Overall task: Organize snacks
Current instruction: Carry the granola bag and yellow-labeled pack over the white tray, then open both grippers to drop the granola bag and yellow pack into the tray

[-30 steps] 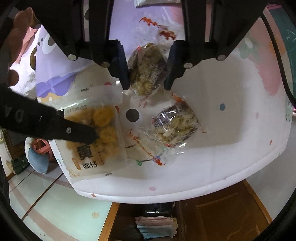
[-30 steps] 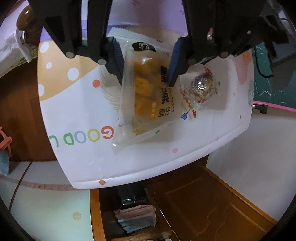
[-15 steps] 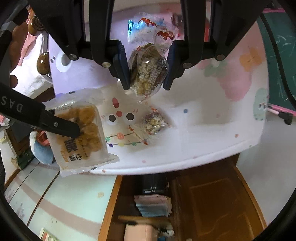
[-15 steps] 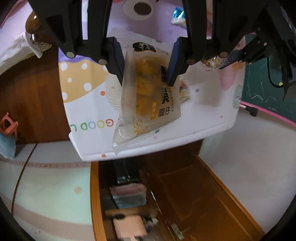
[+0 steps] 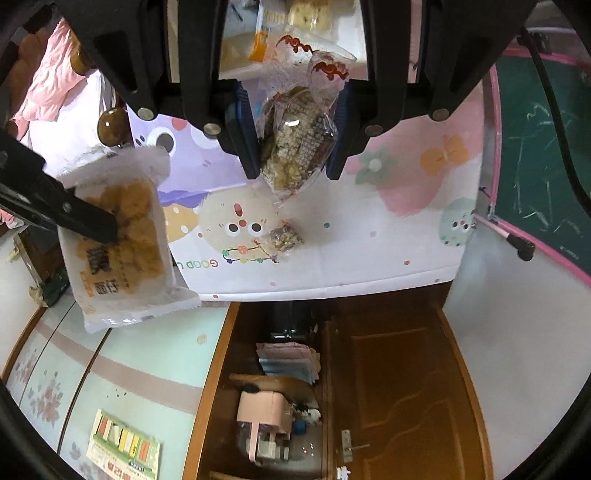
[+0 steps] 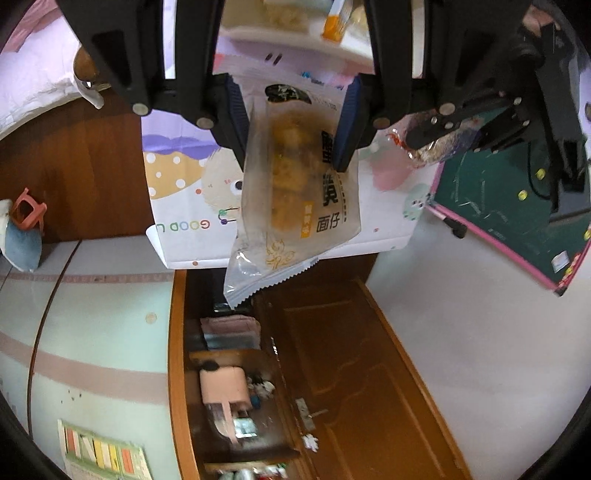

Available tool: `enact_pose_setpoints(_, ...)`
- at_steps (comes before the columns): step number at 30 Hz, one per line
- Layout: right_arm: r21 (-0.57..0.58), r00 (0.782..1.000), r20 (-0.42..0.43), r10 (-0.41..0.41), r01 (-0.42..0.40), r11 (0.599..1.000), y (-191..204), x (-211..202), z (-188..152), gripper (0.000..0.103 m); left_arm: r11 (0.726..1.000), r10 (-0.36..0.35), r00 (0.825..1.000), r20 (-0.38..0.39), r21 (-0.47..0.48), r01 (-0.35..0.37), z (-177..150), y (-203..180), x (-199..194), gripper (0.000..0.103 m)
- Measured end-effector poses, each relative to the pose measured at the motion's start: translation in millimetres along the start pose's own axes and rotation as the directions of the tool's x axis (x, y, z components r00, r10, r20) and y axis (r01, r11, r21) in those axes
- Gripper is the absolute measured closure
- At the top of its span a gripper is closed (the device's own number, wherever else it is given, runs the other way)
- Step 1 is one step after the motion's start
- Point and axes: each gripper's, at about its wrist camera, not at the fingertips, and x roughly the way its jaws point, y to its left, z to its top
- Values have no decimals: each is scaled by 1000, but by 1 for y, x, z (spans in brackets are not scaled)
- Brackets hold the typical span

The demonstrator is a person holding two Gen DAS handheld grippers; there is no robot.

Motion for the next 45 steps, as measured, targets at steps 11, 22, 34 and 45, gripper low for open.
enact_pose_setpoints(11,-142,997,47,-65,71,987,31,-63,-71,60,1000,22,1000,15,6,-22,-74,0,-54,68)
enact_pose_setpoints(22,-193,985,35,-171,175,966,36,-73,-140,59,997,75,997,-30,25,-74,-147,-9,-54,68)
enact_pose_setpoints(34,-218,975,-92,-203,180,959,37,-49,-189,59,994,112,981,-161,1,-113,-194,1,-10,68)
enact_pose_setpoints(45,-236,969,-149,-198,160,959,45,-40,-203,58,991,130,975,-181,35,-125,-200,-4,-2,67)
